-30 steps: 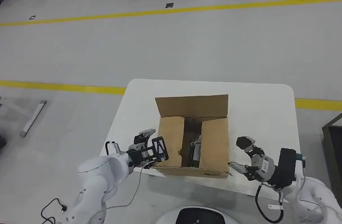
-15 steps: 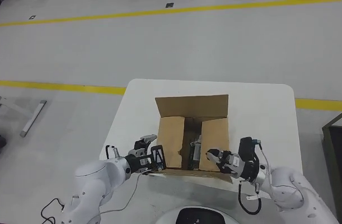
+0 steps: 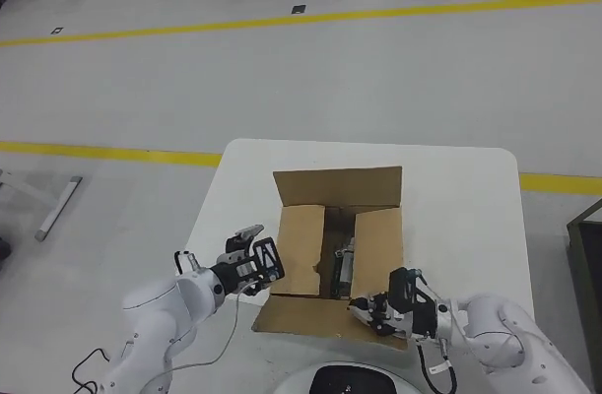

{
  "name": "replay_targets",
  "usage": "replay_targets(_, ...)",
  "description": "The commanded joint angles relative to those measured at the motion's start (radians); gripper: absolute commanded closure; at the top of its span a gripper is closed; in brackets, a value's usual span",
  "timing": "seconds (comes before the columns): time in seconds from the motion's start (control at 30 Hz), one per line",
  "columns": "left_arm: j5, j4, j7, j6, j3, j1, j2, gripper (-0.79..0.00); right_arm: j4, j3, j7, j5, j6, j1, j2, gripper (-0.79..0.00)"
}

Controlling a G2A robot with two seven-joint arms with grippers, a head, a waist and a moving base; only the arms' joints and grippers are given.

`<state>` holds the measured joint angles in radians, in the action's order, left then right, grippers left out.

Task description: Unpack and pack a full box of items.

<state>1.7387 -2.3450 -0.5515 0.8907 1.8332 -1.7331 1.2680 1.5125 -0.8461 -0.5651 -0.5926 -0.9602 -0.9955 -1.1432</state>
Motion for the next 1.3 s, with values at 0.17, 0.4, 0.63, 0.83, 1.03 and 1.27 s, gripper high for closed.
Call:
replay_targets(0.17, -0.106, 0.014, -0.095, -0.054, -0.006, 0.034, -0.002, -0.785, 0.016, 0.025, -0.041, -0.073, 0.012, 0.009, 0.002, 0.000)
replay_targets(0.4, -0.148, 0.008, -0.148, -0.066, -0.015, 0.053, -0.010, -0.785, 0.015, 0.047, -0.022, -0.171, 0.035, 0.021, -0.003, 0.000)
replay_targets(0.63, -0.110, 0.010, -0.128, -0.101, -0.027, 0.056, -0.018, -0.785, 0.021, 0.063, 0.014, -0.244, 0.055, 0.030, -0.008, 0.000)
replay_targets(0.83, -0.121, 0.010, -0.110, -0.127, -0.033, 0.056, -0.023, -0.785, 0.091, -0.023, 0.212, -0.306, 0.065, 0.000, 0.002, 0.000)
replay_targets(1.03, -0.130, 0.007, -0.105, -0.141, -0.040, 0.053, -0.029, -0.785, 0.207, -0.207, 0.474, -0.467, 0.254, -0.137, 0.029, 0.000)
replay_targets(1.27, -0.163, 0.007, -0.150, -0.227, -0.082, 0.083, -0.029, -0.785, 0.296, -0.385, 0.623, -0.557, 0.632, -0.342, 0.044, 0.000)
